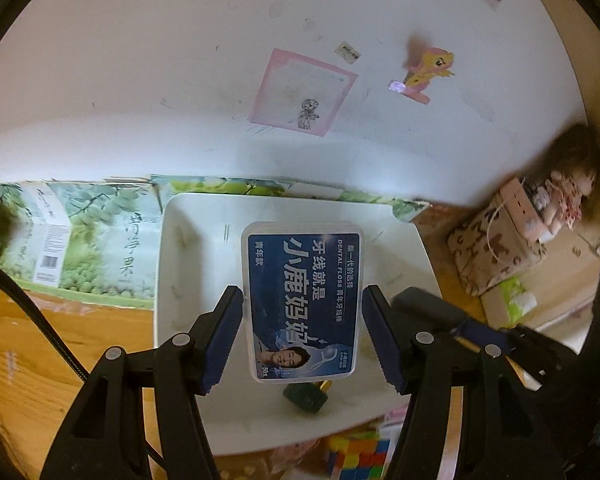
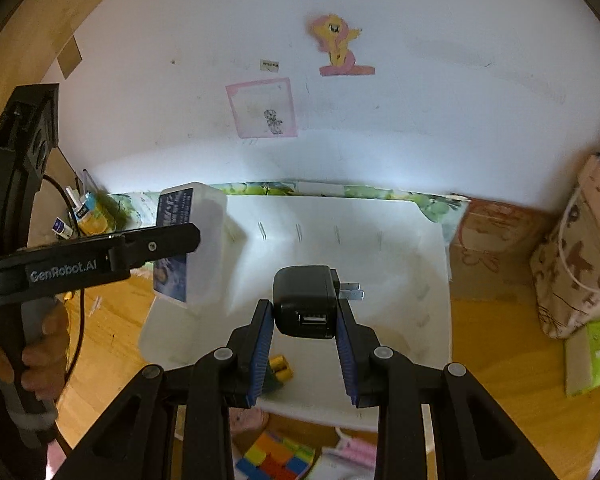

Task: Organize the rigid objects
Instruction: 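Lift and carry the floss box and charger with both tools over the bin, then open both tools to drop the floss box and charger into the bin, then withdraw both open tools from the bin back toward the remaining desk items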

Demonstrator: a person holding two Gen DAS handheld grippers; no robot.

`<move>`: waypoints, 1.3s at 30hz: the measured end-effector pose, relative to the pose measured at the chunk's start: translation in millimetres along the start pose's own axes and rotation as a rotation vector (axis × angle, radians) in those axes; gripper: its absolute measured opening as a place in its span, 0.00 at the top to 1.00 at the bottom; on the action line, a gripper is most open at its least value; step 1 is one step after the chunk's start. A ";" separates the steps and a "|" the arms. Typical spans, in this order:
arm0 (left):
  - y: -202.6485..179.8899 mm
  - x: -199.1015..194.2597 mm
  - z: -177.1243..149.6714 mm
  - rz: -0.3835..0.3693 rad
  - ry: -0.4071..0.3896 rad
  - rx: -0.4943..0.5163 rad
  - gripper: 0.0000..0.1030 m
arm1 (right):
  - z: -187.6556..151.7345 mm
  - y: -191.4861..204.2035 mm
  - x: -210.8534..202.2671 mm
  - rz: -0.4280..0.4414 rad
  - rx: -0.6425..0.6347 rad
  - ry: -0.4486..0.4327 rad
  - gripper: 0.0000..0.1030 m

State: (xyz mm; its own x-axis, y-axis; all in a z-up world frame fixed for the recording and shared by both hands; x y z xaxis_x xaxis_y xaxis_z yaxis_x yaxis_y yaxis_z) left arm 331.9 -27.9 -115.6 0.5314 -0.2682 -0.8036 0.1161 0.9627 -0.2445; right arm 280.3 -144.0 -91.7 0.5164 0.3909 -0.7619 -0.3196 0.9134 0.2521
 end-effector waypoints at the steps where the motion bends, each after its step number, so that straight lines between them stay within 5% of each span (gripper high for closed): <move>1: 0.9 3.9 0.4 0.004 -0.004 -0.010 0.37 | 0.2 -0.9 6.2 0.004 -0.005 0.001 0.70; 13: 20.4 36.3 -16.6 0.050 0.065 -0.091 0.36 | -14.5 -4.0 56.9 0.016 0.006 0.071 0.74; 23: 25.0 30.4 -20.3 0.062 0.090 -0.115 0.36 | -11.6 -5.4 49.8 0.015 0.015 0.064 0.74; 25: 23.5 25.7 -18.6 0.055 0.081 -0.117 0.29 | -10.7 -6.4 44.4 0.012 0.018 0.055 0.73; 27: 20.5 16.0 -15.9 0.057 0.056 -0.112 0.23 | -9.8 -6.1 39.1 0.005 0.020 0.048 0.68; 39: 6.2 -49.1 -21.2 0.004 -0.068 -0.098 0.20 | -5.7 11.8 -27.1 0.003 0.022 -0.108 0.37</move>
State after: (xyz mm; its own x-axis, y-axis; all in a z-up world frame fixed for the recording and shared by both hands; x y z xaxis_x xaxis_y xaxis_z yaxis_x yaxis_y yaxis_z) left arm 288.8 -9.5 -89.2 0.5876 -0.2576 -0.7670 0.0327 0.9547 -0.2957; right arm 258.1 -144.5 -71.5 0.5980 0.4029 -0.6929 -0.3048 0.9138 0.2683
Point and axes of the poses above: each gripper's, at about its wrist camera, not at the fingertips, and x roughly the way its jaws point, y to its left, z to its top, the point moved 9 cm from there along x, roughly the way its jaws point, and after that the axes turned 6 degrees about z, right-handed, at the moved point
